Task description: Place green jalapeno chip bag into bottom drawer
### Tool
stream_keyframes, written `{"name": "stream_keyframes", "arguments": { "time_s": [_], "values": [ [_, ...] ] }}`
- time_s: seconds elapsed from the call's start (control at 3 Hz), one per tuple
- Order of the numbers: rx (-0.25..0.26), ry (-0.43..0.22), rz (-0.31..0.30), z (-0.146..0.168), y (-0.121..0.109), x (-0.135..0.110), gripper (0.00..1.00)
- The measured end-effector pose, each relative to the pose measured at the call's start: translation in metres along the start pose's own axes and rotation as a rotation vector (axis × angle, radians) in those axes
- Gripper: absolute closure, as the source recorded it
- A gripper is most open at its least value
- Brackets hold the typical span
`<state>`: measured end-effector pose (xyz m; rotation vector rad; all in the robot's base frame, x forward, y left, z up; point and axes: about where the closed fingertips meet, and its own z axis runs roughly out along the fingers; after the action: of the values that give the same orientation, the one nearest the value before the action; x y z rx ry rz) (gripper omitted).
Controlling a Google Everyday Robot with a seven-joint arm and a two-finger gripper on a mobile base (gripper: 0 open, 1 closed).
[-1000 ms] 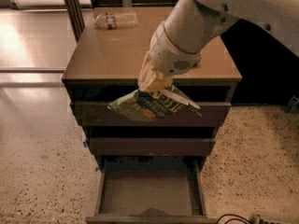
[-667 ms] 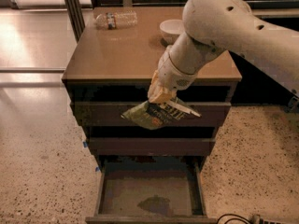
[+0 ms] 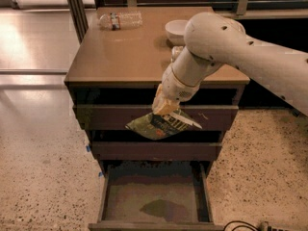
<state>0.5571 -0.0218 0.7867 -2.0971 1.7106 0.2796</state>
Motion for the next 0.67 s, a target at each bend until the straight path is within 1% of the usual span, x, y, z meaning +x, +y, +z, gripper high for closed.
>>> {"name": "stream_keyframes", "arguments": {
  "time_s": [0.33,0.67],
  "values": [
    [0.009,0.018,-0.004,0.005,0.002,-0.002,1.0],
    [0.046,0.023,0.051,0.012,0.028,0.005,1.0]
  ]
}}
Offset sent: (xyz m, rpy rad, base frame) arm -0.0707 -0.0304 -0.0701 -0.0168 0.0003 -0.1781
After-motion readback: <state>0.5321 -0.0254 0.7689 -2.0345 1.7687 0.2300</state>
